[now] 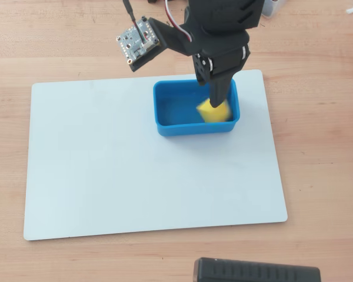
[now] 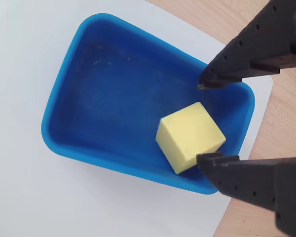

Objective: Pick up yellow cube and drop it in the blue rectangular bin

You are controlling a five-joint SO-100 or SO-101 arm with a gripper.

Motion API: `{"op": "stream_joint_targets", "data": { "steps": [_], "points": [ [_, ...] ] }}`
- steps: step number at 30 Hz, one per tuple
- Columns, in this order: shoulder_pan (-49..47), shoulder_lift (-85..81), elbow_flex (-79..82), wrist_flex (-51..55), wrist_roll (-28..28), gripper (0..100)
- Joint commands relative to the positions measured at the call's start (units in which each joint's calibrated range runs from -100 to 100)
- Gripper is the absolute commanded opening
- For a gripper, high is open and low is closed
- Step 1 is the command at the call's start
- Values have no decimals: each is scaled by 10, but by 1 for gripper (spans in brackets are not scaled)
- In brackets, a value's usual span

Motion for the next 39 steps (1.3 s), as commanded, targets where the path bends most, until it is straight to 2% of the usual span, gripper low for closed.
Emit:
{"op": "stream_joint_targets", "data": {
  "steps": [1, 4, 9, 12, 22, 34, 39],
  "points": [
    [7, -97, 0, -11, -4, 17],
    [8, -131, 1, -7, -4, 16],
    [42, -200, 21, -6, -4, 4],
    [80, -248, 51, -11, -4, 1],
    [174, -428, 250, -87, 0, 0],
    [213, -604, 496, -219, 6, 0],
    [211, -667, 565, -233, 7, 0]
  ]
}}
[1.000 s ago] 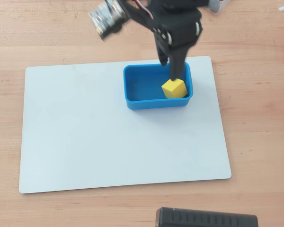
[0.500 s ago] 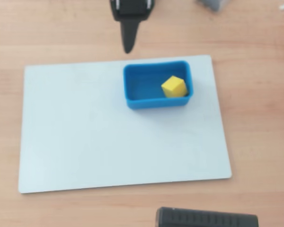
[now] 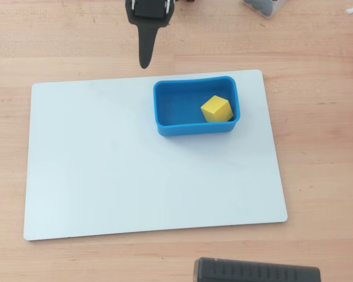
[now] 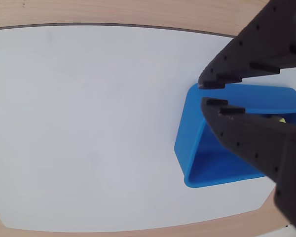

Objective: Pick up yellow cube and drop it in the blue rectangular bin

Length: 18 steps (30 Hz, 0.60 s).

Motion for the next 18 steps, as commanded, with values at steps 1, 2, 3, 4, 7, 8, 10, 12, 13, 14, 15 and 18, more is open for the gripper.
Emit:
{"op": "stream_joint_targets", "data": {
  "steps": [1, 2, 3, 4, 7, 8, 10, 12, 13, 14, 15, 18],
  "points": [
    [10, -75, 54, -41, 7, 0],
    [7, -83, 65, -43, 7, 0],
    [5, -99, 79, -44, 7, 0],
    [4, -114, 89, -44, 7, 0],
    [3, -132, 109, -47, 7, 0],
    [6, -132, 113, -52, 7, 0],
    [7, -133, 115, -52, 7, 0],
    [5, -152, 131, -53, 7, 0],
    [5, -184, 144, -47, 8, 0],
    [3, -221, 155, -35, 9, 0],
    [3, -254, 163, -22, 9, 0],
    [0, -275, 168, -13, 11, 0]
  ]
}}
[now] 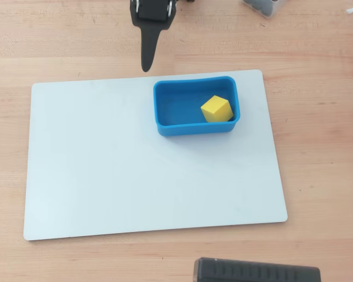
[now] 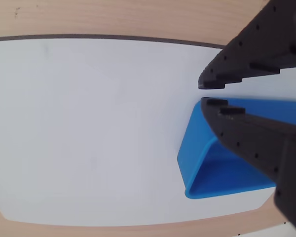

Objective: Pick up yellow cube and drop it in the blue rectangular bin

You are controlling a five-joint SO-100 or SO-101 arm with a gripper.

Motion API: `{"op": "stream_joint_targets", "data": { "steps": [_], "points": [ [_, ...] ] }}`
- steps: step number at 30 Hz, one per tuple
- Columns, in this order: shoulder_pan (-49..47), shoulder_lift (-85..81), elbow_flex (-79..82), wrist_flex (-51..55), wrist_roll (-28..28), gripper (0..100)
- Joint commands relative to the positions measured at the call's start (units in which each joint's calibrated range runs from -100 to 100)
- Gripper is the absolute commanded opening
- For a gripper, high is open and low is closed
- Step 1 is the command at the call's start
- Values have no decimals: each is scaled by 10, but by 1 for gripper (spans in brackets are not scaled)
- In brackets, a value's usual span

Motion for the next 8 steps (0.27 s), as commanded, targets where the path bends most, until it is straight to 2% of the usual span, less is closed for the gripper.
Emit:
{"op": "stream_joint_targets", "data": {
  "steps": [1, 8],
  "points": [
    [-1, -73, 2, 11, 8, 0],
    [-6, -73, 2, 11, 10, 0]
  ]
}}
